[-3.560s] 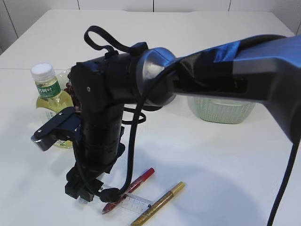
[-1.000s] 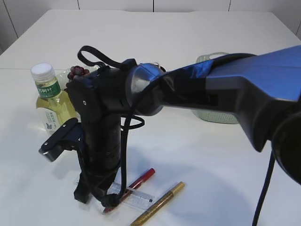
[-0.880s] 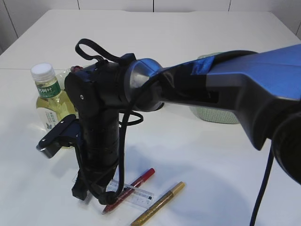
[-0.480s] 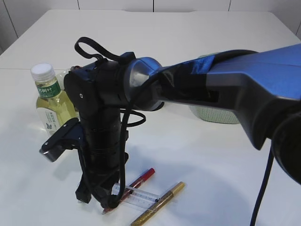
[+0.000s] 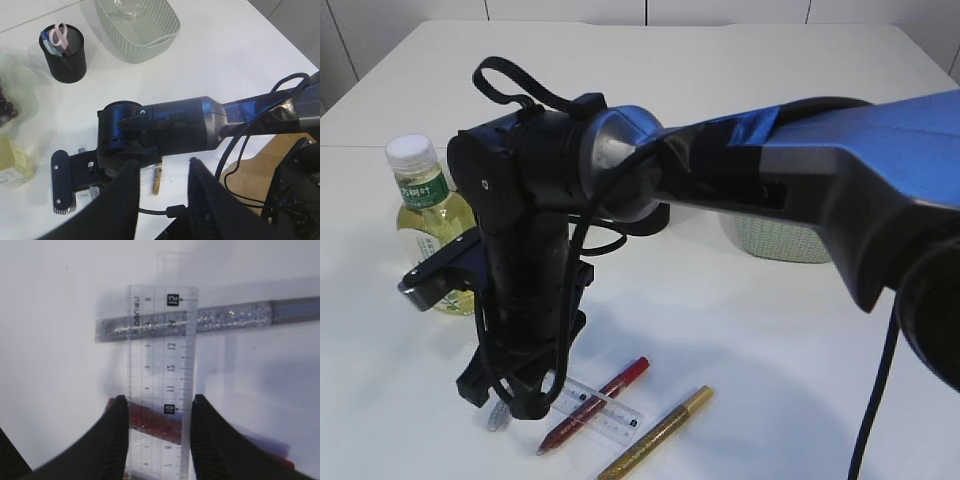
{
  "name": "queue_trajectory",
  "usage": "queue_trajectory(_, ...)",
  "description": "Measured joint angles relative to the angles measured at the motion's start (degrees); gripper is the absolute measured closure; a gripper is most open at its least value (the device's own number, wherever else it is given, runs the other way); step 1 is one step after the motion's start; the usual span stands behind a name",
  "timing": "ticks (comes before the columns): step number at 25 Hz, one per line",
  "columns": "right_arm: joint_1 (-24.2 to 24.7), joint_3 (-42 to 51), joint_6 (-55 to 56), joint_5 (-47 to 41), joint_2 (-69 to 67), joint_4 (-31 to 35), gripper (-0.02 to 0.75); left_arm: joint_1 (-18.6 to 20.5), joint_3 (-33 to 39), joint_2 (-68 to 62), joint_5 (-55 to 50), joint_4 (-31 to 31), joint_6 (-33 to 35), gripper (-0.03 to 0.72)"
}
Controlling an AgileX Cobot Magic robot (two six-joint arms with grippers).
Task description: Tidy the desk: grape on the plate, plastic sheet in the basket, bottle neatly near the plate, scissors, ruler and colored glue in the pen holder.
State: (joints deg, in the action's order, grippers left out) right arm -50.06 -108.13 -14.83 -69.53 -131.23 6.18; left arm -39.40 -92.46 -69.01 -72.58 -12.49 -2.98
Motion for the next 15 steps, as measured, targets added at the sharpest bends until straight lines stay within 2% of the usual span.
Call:
queue_trajectory(8, 1.3, -1.9, 13.3, -0.1, 0.0, -2.4, 0.438, 0.0, 0.0, 0.0, 0.0, 0.0, 0.0, 0.445)
queue_trajectory(15, 3.2, -1.9, 14.3, -0.1, 0.5, -3.6, 0.438, 0.0, 0.0, 0.0, 0.0, 0.2, 0.0, 0.445)
